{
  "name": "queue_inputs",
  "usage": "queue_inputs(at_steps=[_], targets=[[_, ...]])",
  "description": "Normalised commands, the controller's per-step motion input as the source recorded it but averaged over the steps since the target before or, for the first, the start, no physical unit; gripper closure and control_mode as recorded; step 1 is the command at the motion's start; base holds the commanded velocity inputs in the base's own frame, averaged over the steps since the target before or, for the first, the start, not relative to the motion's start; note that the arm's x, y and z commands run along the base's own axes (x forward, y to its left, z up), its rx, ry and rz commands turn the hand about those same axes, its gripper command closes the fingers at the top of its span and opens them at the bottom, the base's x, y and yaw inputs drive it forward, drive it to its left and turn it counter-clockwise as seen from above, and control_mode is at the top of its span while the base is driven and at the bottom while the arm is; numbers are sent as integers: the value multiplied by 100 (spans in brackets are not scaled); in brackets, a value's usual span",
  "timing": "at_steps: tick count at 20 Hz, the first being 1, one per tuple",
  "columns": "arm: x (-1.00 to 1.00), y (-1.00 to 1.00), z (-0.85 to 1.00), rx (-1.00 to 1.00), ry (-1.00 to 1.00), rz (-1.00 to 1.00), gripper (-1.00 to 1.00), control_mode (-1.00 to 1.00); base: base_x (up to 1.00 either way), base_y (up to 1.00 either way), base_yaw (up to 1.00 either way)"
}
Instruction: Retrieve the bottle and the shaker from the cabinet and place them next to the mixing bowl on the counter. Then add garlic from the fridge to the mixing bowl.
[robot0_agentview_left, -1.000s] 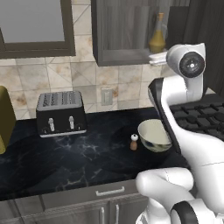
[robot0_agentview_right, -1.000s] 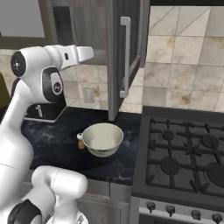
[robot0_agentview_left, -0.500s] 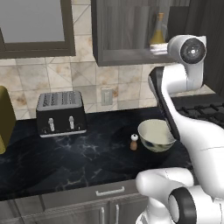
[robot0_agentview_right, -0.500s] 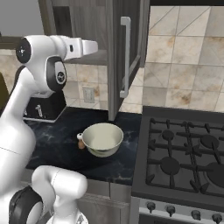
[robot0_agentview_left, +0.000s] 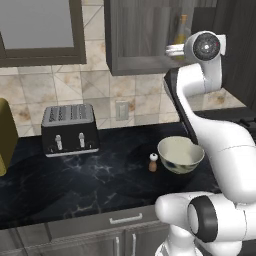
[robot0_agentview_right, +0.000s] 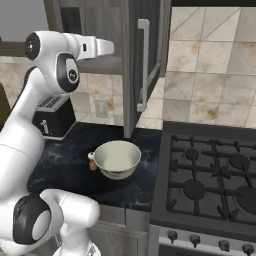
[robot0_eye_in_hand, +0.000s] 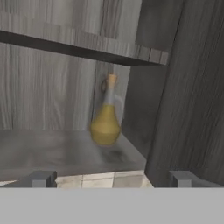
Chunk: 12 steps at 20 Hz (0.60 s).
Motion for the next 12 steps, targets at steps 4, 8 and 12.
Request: queue_inputs(at_steps=[4,8,12], targets=[[39,-5,5,0,2,0,-100,-100,0,0,0],[48,-24,0,1,0,-4,-100,-100,0,0,0],[53,-22,0,0,0,-6,-100,-100,0,0,0]])
